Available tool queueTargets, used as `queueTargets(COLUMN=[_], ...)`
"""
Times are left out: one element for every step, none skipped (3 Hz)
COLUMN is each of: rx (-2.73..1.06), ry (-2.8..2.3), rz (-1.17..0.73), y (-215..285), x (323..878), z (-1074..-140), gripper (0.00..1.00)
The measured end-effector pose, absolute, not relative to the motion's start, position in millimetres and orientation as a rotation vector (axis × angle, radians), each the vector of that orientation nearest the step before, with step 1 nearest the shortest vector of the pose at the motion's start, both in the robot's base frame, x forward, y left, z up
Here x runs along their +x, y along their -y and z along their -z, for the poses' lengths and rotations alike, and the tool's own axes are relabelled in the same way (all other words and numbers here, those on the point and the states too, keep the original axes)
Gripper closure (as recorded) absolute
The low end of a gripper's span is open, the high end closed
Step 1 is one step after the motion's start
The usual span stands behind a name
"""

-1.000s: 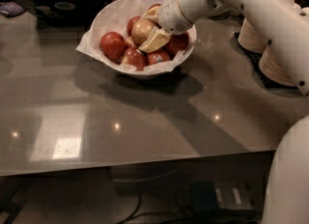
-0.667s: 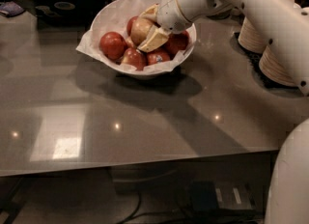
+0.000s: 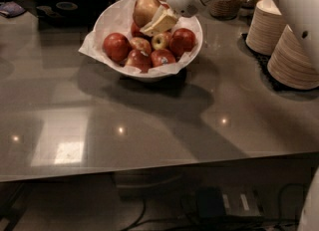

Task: Pick apple from white bowl

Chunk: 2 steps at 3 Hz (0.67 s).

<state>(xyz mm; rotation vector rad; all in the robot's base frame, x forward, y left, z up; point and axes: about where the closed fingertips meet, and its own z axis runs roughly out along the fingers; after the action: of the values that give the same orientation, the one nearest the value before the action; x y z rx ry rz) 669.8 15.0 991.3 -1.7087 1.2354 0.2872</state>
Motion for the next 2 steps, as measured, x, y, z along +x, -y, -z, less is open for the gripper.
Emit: queueTargets(rx=[-1.646,-1.578], ry=[-1.183,-1.141], rz=[-0.314,-0.366], y=[-0.9,18.7], x=[657.6,640.5], z=[-1014.9,-1037.4], gripper=[1.0,1.0])
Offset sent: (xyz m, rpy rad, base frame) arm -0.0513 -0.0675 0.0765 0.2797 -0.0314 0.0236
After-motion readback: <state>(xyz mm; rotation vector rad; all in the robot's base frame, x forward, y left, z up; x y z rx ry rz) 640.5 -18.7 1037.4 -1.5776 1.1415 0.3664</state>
